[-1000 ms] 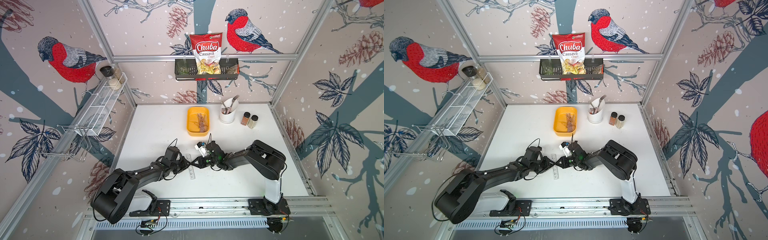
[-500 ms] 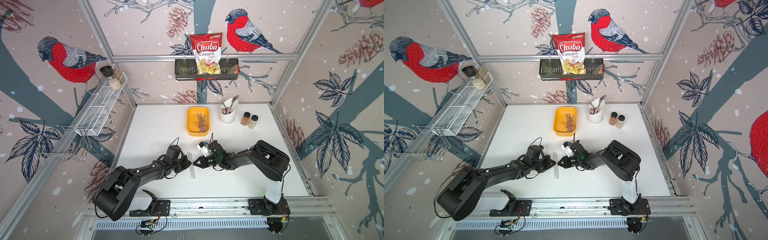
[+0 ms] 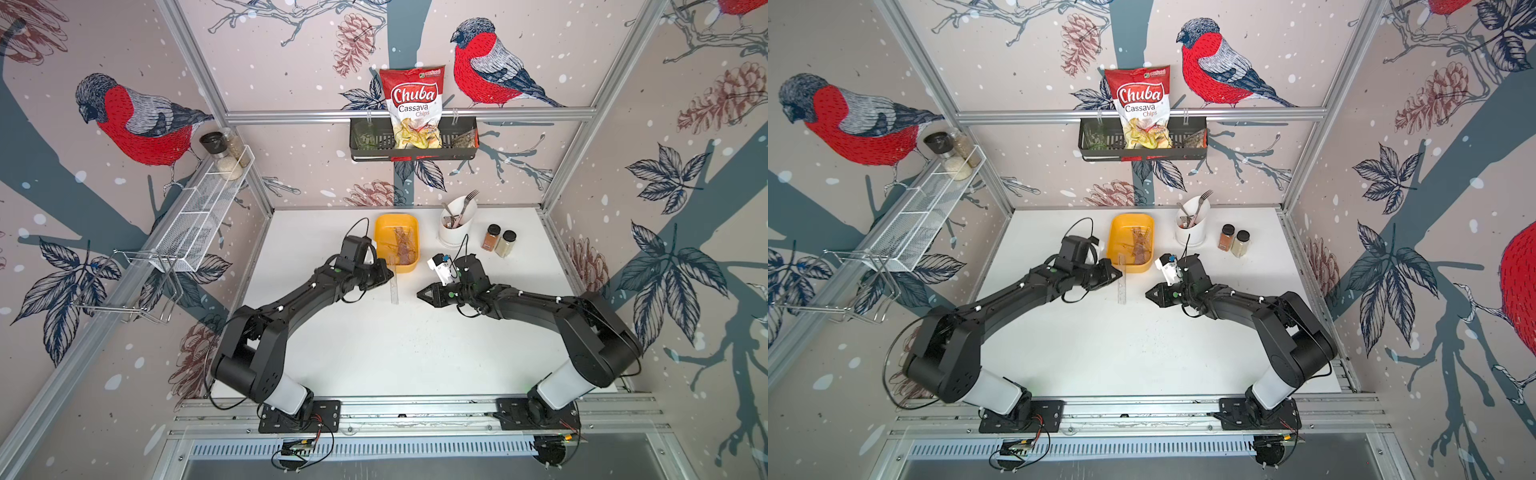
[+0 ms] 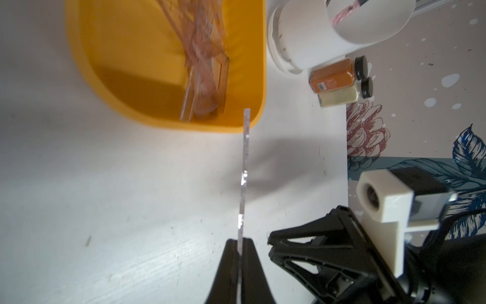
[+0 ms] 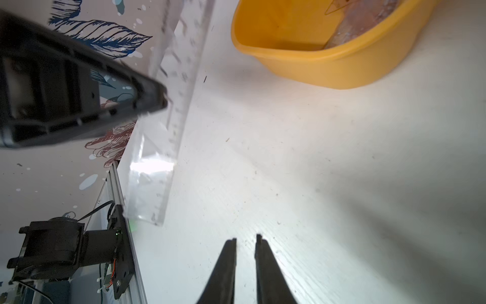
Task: Put the scattered rulers into the storage box
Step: Place the ruler in the storage box.
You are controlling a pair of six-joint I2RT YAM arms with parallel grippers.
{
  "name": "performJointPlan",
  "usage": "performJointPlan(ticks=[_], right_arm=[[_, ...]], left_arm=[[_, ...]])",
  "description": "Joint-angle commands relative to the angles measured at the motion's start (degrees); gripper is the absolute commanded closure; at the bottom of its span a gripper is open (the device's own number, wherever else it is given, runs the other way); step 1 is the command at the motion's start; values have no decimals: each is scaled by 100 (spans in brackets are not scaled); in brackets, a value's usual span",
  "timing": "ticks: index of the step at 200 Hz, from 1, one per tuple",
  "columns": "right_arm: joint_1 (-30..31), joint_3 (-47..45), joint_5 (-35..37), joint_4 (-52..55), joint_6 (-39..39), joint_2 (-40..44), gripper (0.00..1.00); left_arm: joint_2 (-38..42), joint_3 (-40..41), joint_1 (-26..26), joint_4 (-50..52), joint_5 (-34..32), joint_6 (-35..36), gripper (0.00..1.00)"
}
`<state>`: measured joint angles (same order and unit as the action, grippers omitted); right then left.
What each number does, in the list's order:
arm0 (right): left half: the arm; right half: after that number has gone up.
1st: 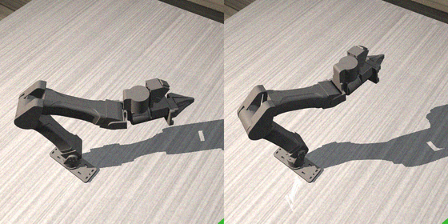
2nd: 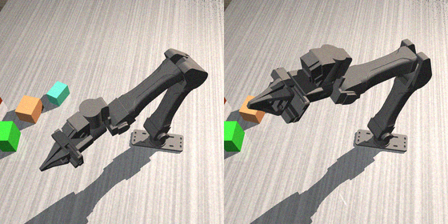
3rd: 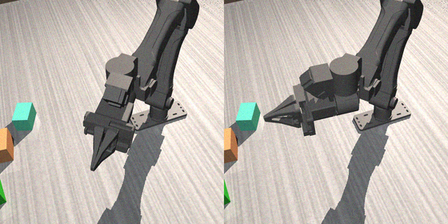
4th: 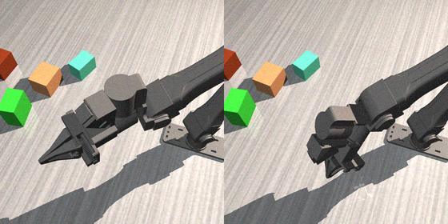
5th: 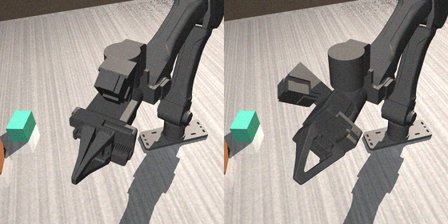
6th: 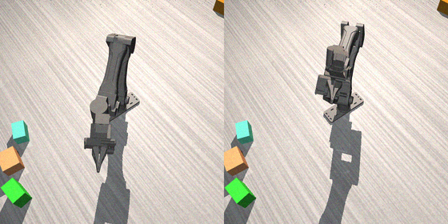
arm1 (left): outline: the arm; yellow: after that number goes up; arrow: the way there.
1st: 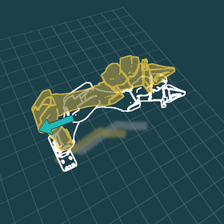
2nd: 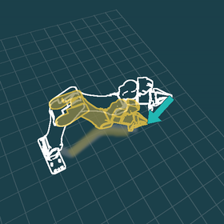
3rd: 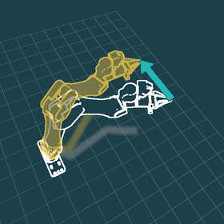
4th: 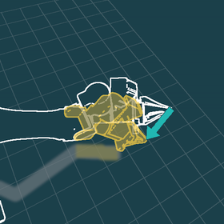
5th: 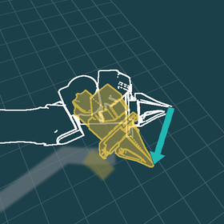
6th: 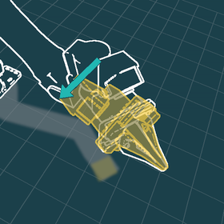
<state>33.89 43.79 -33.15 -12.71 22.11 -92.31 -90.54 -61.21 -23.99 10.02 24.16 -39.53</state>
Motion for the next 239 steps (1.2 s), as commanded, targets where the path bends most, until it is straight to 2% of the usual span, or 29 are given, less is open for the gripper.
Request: performJointPlan(ticks=[1, 31, 55, 95, 161, 239], right_arm=[[-154, 100, -287, 103, -255, -86, 79], [-419, 190, -577, -130, -163, -304, 80], [-536, 180, -680, -241, -115, -337, 80], [-630, 123, -784, -408, -57, -368, 79], [-646, 73, -939, -640, 74, -459, 80], [-636, 127, -952, -618, 123, -498, 80]], left_arm=[[-540, -957, 228, 804, 53, 772, 100], [-1795, -2801, 381, 1630, -299, 1352, 100], [-2694, -4058, 443, 2136, -589, 1544, 100], [-3727, -5636, 524, 2953, -1134, 1782, 100], [-4042, -5736, 622, 3091, -1422, 1854, 100], [-4355, -5769, 623, 3018, -1242, 1765, 100]])
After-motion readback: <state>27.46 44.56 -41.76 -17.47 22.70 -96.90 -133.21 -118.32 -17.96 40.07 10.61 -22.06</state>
